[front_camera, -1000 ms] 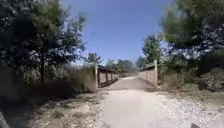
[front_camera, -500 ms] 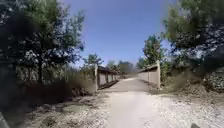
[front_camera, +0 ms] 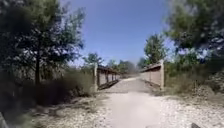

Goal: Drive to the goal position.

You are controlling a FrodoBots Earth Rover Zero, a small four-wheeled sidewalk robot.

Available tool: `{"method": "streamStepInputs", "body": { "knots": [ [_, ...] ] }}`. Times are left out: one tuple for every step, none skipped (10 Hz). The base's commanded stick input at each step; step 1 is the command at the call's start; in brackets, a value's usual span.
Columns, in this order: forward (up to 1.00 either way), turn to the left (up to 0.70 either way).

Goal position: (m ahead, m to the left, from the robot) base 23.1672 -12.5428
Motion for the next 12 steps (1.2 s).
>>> {"method": "streamStepInputs", "body": {
  "knots": [
    [0.45,0.02],
    [0.45,0.02],
    [0.45,0.02],
    [0.45,0.02],
    [0.45,0.02],
    [0.45,0.02],
    [0.45,0.02],
    [0.45,0.02],
    [0.45,0.02],
    [0.45,0.02],
    [0.45,0.02],
    [0.45,0.02]
  ]
}}
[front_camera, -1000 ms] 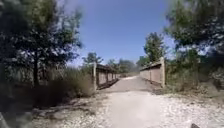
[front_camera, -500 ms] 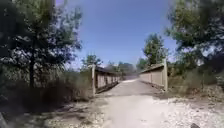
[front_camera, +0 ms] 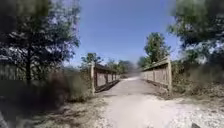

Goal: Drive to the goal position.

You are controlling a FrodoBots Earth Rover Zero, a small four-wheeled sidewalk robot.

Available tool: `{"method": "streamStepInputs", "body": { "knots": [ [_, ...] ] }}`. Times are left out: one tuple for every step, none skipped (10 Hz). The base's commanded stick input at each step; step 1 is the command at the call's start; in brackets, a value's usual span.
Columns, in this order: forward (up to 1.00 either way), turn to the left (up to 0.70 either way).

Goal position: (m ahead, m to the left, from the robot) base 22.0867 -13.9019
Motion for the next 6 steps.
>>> {"method": "streamStepInputs", "body": {
  "knots": [
    [0.45,0.02],
    [0.45,0.02],
    [0.45,0.02],
    [0.45,0.02],
    [0.45,0.02],
    [0.45,0.02]
  ]
}}
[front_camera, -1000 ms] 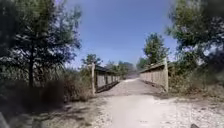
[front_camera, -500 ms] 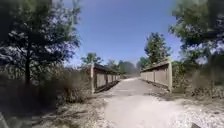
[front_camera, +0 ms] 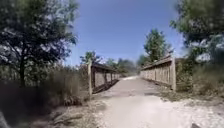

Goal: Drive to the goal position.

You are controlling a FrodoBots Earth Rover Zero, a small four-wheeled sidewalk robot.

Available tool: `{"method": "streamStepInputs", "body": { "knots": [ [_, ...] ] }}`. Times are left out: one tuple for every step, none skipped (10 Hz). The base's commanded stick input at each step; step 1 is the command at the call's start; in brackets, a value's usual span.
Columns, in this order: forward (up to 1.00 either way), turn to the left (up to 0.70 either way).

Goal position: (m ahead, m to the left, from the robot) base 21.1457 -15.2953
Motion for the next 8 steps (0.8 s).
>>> {"method": "streamStepInputs", "body": {
  "knots": [
    [0.45,0.02],
    [0.45,0.02],
    [0.45,0.02],
    [0.45,0.02],
    [0.45,0.02],
    [0.45,0.02],
    [0.45,-0.01],
    [0.45,-0.09]
  ]
}}
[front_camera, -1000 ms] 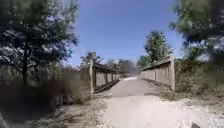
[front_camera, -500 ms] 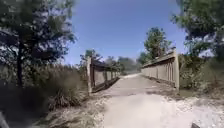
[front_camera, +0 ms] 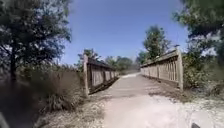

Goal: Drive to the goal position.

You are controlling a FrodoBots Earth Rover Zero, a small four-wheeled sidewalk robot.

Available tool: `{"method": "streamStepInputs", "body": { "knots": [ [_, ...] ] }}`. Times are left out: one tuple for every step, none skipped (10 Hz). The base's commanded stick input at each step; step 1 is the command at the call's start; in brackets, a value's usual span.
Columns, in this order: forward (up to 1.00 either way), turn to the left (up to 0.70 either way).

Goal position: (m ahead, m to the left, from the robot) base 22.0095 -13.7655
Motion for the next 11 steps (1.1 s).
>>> {"method": "streamStepInputs", "body": {
  "knots": [
    [0.45,-0.27],
    [0.45,-0.03],
    [0.45,0.02],
    [0.45,0.02],
    [0.45,-0.23],
    [0.45,-0.27],
    [0.45,-0.19],
    [0.45,0.02],
    [0.45,0.02],
    [0.45,-0.07],
    [0.45,-0.22]
  ]
}}
